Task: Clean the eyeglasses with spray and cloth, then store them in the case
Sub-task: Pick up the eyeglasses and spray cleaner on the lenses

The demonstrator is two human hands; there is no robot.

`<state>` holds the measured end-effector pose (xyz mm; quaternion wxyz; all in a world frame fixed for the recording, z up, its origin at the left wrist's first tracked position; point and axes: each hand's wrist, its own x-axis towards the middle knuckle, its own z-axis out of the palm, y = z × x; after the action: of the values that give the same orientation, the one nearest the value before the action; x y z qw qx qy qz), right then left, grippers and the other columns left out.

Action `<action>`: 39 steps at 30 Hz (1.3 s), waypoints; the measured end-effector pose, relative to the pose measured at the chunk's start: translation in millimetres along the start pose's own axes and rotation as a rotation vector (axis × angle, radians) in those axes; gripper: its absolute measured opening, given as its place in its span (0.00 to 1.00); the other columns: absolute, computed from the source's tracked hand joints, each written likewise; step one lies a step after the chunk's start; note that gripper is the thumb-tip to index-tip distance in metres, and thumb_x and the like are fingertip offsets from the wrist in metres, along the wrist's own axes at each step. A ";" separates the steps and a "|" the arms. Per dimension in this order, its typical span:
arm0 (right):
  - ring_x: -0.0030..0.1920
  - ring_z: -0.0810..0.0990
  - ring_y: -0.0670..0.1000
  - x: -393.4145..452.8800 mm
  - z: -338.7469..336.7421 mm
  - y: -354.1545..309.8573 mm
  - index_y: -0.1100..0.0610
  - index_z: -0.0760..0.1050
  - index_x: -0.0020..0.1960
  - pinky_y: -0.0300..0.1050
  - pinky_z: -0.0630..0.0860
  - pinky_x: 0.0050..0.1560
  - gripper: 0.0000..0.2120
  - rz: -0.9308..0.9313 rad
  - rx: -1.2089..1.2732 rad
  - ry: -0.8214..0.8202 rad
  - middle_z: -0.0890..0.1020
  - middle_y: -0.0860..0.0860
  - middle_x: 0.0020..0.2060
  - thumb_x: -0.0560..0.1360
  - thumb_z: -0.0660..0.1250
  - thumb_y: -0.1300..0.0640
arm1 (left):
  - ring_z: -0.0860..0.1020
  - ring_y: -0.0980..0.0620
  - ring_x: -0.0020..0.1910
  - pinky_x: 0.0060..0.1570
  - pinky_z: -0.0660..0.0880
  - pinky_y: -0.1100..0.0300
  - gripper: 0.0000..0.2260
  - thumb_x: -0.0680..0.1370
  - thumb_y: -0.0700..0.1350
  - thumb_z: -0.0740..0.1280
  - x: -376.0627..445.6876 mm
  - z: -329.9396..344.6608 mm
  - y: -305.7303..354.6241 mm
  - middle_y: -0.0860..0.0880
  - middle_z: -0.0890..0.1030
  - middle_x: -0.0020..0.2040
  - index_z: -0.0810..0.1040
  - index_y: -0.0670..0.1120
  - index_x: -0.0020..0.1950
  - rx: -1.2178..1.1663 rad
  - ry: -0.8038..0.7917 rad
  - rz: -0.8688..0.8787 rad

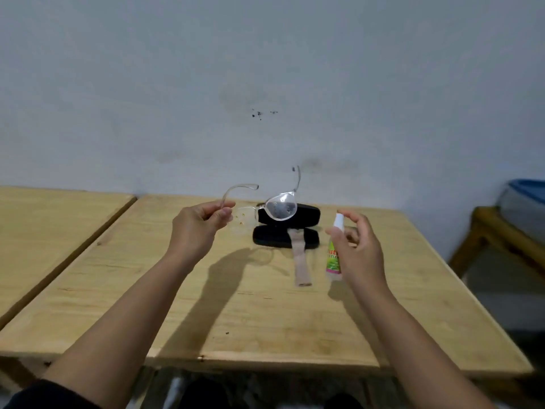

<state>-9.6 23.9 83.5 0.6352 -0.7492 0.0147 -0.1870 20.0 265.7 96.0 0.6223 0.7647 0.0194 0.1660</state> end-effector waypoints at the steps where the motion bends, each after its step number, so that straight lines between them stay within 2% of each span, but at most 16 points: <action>1: 0.38 0.78 0.47 -0.4 -18.1 -1.7 0.43 0.73 0.55 0.40 0.78 0.30 0.13 -0.045 -0.033 0.048 0.80 0.51 0.45 0.75 0.65 0.58 | 0.82 0.56 0.46 0.53 0.75 0.65 0.08 0.76 0.43 0.66 0.1 8.3 0.6 0.51 0.83 0.44 0.81 0.48 0.53 -0.002 -0.022 0.006; 4: 0.45 0.78 0.40 -4.8 -72.0 -3.6 0.47 0.76 0.56 0.34 0.76 0.44 0.13 -0.189 -0.219 0.194 0.80 0.47 0.45 0.74 0.67 0.59 | 0.82 0.53 0.47 0.55 0.75 0.60 0.07 0.76 0.43 0.67 -1.1 34.6 2.3 0.51 0.83 0.44 0.82 0.48 0.52 -0.015 -0.093 0.017; 7: 0.44 0.77 0.36 -12.9 -118.2 2.8 0.49 0.77 0.57 0.24 0.73 0.43 0.13 -0.213 -0.321 0.318 0.80 0.46 0.46 0.74 0.68 0.59 | 0.82 0.52 0.47 0.57 0.74 0.57 0.07 0.76 0.43 0.67 -4.4 61.4 4.3 0.51 0.83 0.44 0.82 0.48 0.52 -0.026 -0.152 0.033; 10: 0.43 0.77 0.35 -21.9 -156.2 13.5 0.51 0.77 0.58 0.27 0.73 0.46 0.13 -0.191 -0.424 0.392 0.80 0.44 0.48 0.74 0.67 0.59 | 0.82 0.54 0.47 0.58 0.74 0.56 0.05 0.75 0.45 0.68 -10.0 85.8 5.8 0.52 0.85 0.43 0.83 0.52 0.48 -0.025 -0.210 0.053; 13: 0.47 0.78 0.41 -27.3 -181.5 27.6 0.50 0.76 0.60 0.37 0.74 0.51 0.15 -0.144 -0.480 0.407 0.79 0.44 0.49 0.74 0.67 0.59 | 0.82 0.57 0.46 0.58 0.75 0.56 0.05 0.74 0.47 0.68 -15.5 102.9 4.9 0.57 0.85 0.41 0.82 0.56 0.44 -0.005 -0.254 0.059; 17: 0.49 0.78 0.43 -33.3 -199.1 43.9 0.50 0.75 0.61 0.42 0.77 0.53 0.15 -0.106 -0.521 0.417 0.80 0.45 0.49 0.74 0.67 0.59 | 0.82 0.55 0.47 0.57 0.75 0.56 0.05 0.75 0.46 0.68 -24.4 120.1 8.1 0.60 0.84 0.41 0.82 0.53 0.49 0.017 -0.276 0.073; 20: 0.50 0.79 0.44 -37.5 -203.9 50.9 0.50 0.75 0.61 0.46 0.78 0.54 0.16 -0.103 -0.524 0.401 0.79 0.45 0.49 0.75 0.67 0.59 | 0.81 0.56 0.46 0.57 0.75 0.58 0.08 0.75 0.45 0.67 -30.6 127.3 12.2 0.53 0.84 0.44 0.82 0.49 0.52 0.022 -0.281 0.075; 25: 0.50 0.78 0.45 -41.1 -208.3 65.2 0.50 0.73 0.62 0.42 0.78 0.50 0.16 -0.042 -0.563 0.378 0.81 0.50 0.54 0.75 0.66 0.58 | 0.80 0.61 0.45 0.58 0.75 0.55 0.08 0.76 0.46 0.67 -33.9 130.0 13.1 0.57 0.82 0.43 0.81 0.50 0.53 0.066 -0.283 0.079; 28: 0.52 0.78 0.46 -41.0 -209.8 68.4 0.49 0.72 0.63 0.45 0.79 0.52 0.17 -0.039 -0.568 0.372 0.80 0.50 0.55 0.76 0.65 0.58 | 0.81 0.66 0.40 0.56 0.75 0.58 0.06 0.75 0.46 0.67 -33.0 129.9 10.3 0.62 0.83 0.35 0.82 0.52 0.51 0.066 -0.280 0.071; 30: 0.52 0.78 0.46 -40.9 -210.2 68.9 0.49 0.72 0.63 0.45 0.79 0.52 0.17 -0.048 -0.581 0.370 0.80 0.51 0.55 0.76 0.65 0.58 | 0.81 0.66 0.41 0.56 0.75 0.59 0.06 0.75 0.46 0.67 -32.7 129.8 8.7 0.65 0.82 0.33 0.82 0.54 0.49 0.069 -0.284 0.066; 32: 0.51 0.77 0.46 -41.6 -210.3 69.7 0.49 0.72 0.63 0.45 0.79 0.52 0.17 -0.062 -0.590 0.371 0.80 0.51 0.55 0.76 0.65 0.59 | 0.81 0.62 0.43 0.58 0.75 0.57 0.06 0.75 0.46 0.67 -33.0 130.6 8.0 0.64 0.83 0.35 0.81 0.55 0.49 0.069 -0.282 0.067; 36: 0.52 0.76 0.44 -44.0 -210.2 69.8 0.49 0.70 0.65 0.35 0.75 0.47 0.18 -0.084 -0.583 0.362 0.79 0.52 0.55 0.76 0.65 0.59 | 0.81 0.60 0.45 0.59 0.74 0.54 0.06 0.75 0.46 0.67 -33.9 132.3 7.7 0.59 0.84 0.39 0.82 0.52 0.51 0.064 -0.285 0.073; 39: 0.53 0.75 0.46 -45.7 -209.9 66.3 0.49 0.68 0.66 0.43 0.76 0.53 0.20 -0.105 -0.636 0.323 0.78 0.52 0.58 0.76 0.65 0.58 | 0.81 0.55 0.48 0.60 0.74 0.50 0.06 0.75 0.47 0.68 -32.6 132.5 5.9 0.54 0.84 0.44 0.82 0.53 0.50 0.069 -0.292 0.069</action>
<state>-100.5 -175.7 33.9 0.3491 -0.8700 0.1342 -0.3214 25.0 131.4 71.7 0.5858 0.8018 -0.0920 0.0735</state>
